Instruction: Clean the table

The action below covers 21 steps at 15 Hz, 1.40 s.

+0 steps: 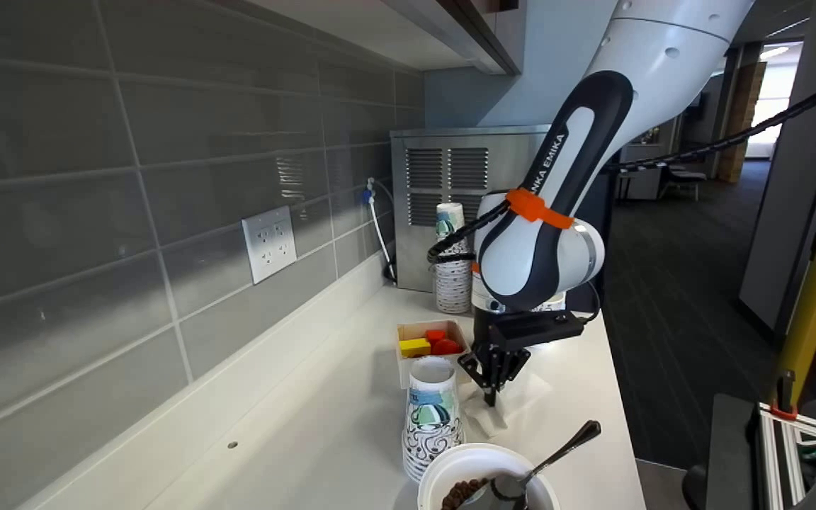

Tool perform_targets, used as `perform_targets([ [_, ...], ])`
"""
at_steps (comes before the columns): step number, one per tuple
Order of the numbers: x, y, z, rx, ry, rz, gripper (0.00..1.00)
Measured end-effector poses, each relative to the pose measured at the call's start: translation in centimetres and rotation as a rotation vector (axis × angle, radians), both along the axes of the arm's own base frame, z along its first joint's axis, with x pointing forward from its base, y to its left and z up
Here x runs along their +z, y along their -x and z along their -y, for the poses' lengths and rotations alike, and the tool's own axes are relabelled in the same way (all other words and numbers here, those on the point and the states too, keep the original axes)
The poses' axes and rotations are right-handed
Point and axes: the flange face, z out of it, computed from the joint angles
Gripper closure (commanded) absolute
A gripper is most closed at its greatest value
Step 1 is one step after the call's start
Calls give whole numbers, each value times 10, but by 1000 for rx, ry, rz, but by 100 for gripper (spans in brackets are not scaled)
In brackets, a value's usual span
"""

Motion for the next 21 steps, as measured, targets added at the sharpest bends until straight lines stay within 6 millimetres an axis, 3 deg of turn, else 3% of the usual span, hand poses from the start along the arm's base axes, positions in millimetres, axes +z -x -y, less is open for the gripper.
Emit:
perform_targets([
  [3,0,3,17,-59,57,-61,100],
  [6,0,10,17,-62,65,-145,100],
  [9,-1,18,1,0,56,-214,100],
  [17,5,16,-61,226,-49,-135,100],
  [21,1,25,-70,317,-89,-184,100],
])
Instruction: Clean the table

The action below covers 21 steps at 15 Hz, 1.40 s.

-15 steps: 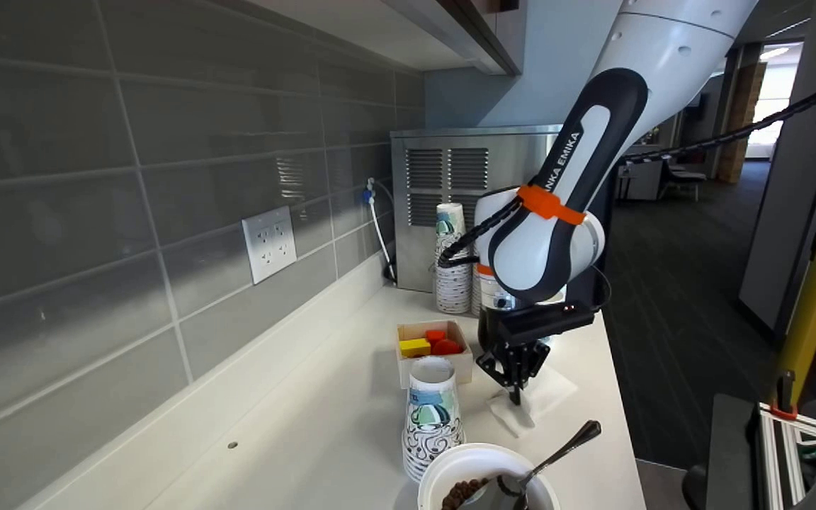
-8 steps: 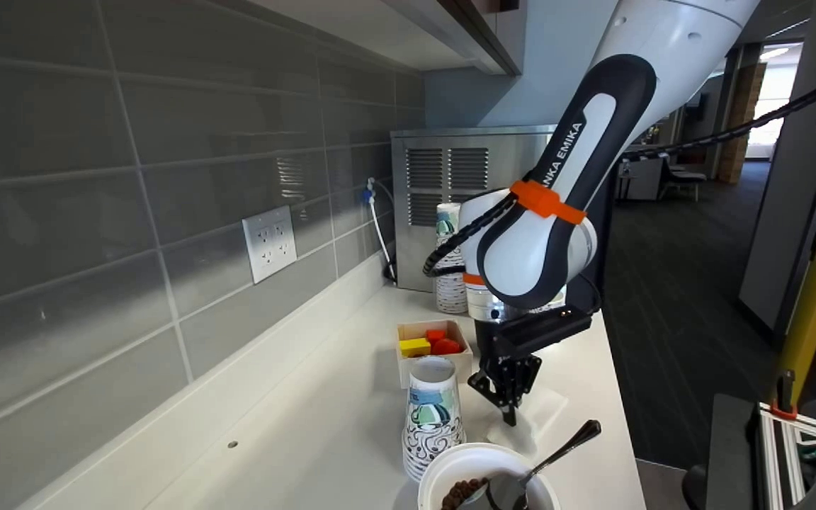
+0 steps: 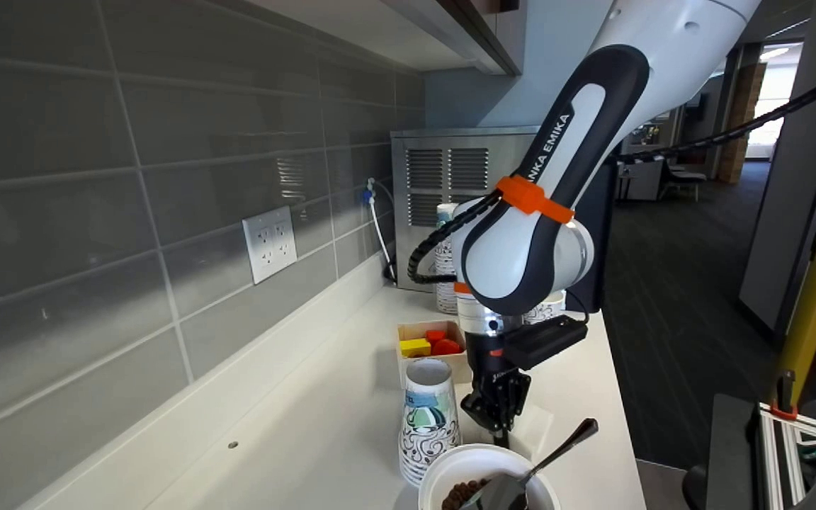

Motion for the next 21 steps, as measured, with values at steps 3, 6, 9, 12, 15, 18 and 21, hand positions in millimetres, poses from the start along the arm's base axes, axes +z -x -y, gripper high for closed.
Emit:
perform_targets([
  [3,-5,8,15,-4,18,-92,100],
  [6,-6,7,44,-64,60,-111,100],
  [9,-2,-4,69,-144,73,-44,100],
  [12,4,-16,92,-224,86,62,100],
  [15,5,-20,115,-303,109,113,100],
  [18,2,-13,134,-355,153,100,100],
  [21,-1,-4,141,-362,187,77,100],
])
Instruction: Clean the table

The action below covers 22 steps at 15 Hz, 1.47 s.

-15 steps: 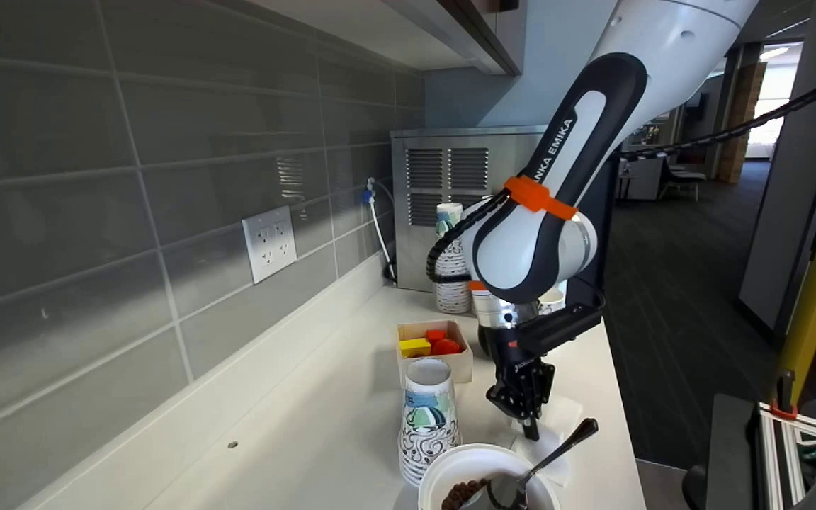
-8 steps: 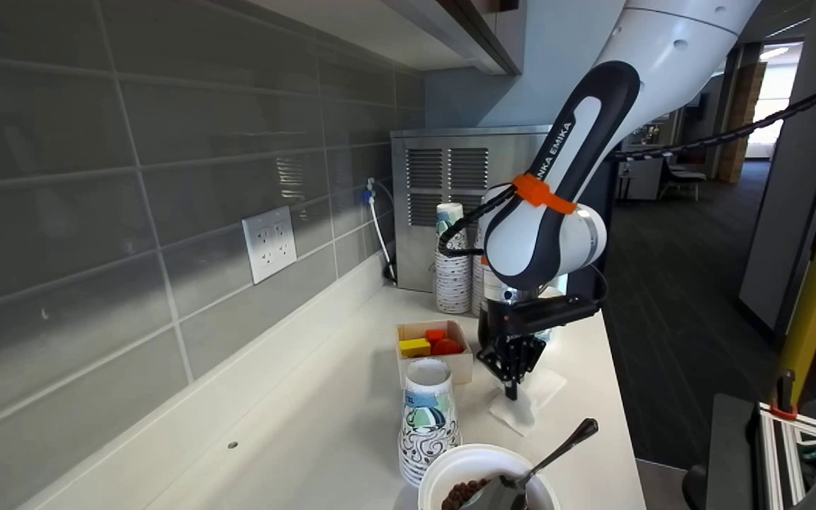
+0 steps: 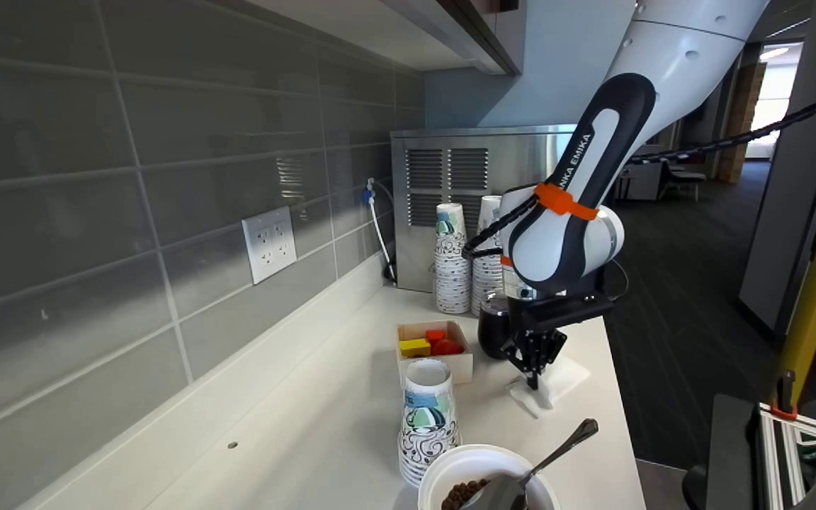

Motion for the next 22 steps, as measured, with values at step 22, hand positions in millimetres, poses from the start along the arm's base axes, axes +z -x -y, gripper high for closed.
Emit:
perform_targets([
  [22,-5,49,-127,422,-114,-197,100],
])
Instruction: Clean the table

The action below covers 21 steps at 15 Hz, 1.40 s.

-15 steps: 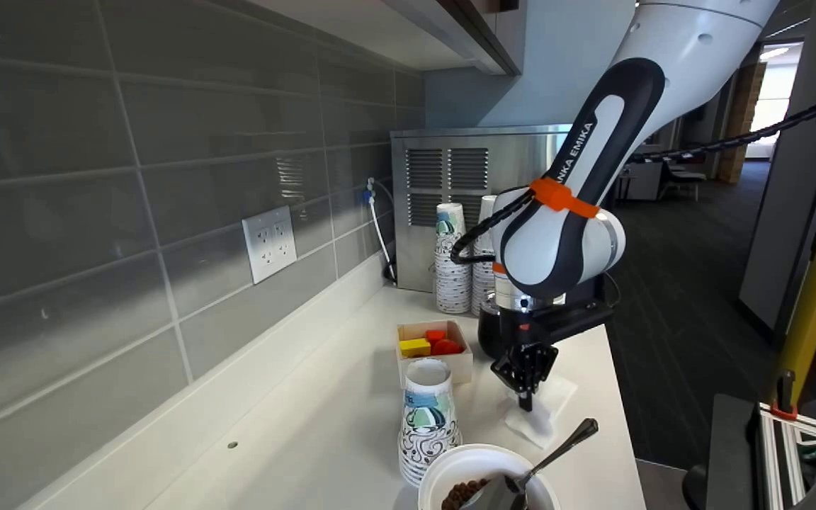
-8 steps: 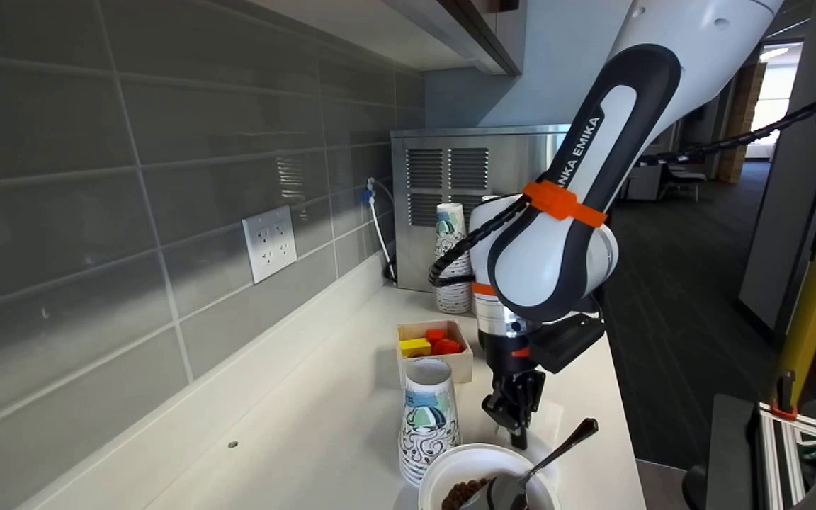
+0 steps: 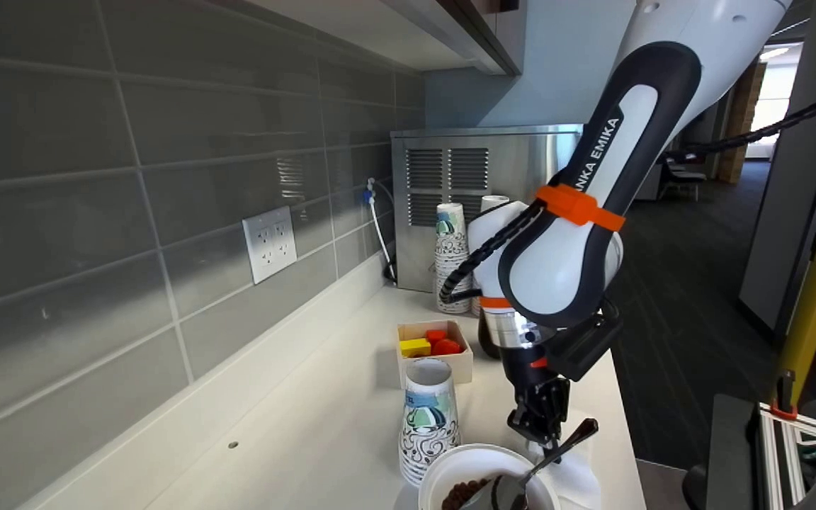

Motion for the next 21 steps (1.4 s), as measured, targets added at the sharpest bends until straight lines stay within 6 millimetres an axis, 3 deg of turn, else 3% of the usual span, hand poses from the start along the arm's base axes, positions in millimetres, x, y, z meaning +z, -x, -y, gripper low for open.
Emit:
perform_targets([
  [4,3,11,31,-128,100,10,100],
  [13,14,-8,114,-422,160,153,100],
  [17,18,-18,117,-439,78,231,100],
  [21,19,-18,93,-361,-65,242,100],
])
